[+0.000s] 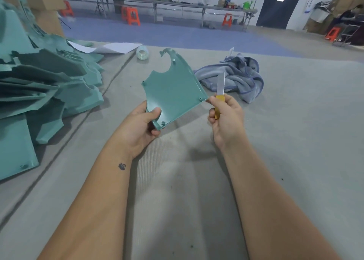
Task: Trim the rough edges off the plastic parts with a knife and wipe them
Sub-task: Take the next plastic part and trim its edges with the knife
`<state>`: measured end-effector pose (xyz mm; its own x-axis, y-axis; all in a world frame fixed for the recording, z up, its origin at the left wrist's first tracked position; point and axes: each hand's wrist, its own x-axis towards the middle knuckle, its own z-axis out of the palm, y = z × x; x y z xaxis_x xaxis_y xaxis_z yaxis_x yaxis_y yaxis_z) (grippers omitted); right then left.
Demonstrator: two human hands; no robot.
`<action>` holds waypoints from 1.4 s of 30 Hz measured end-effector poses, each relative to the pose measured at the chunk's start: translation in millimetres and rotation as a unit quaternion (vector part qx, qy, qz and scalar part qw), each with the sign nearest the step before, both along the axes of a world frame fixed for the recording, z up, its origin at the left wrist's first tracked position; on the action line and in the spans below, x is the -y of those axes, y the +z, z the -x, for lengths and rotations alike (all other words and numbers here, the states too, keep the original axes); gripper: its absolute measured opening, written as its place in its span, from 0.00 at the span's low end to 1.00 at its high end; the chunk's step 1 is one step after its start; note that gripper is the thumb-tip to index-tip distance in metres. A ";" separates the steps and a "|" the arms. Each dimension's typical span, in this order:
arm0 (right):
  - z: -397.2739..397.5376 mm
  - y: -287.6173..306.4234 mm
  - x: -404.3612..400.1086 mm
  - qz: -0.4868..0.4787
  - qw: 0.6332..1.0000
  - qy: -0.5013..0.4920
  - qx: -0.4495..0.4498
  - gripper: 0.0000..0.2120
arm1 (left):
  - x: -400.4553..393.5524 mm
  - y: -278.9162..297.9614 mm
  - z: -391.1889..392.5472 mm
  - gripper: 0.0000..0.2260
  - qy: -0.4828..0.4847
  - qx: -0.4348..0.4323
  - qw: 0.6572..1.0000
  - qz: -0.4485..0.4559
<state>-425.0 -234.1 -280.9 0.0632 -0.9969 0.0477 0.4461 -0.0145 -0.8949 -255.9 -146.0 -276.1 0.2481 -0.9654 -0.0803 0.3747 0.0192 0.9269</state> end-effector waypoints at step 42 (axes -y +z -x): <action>-8.9 10.0 -18.0 0.049 0.987 0.041 -0.150 0.15 | 4.7 5.2 8.8 0.03 0.084 -0.184 0.979 -0.025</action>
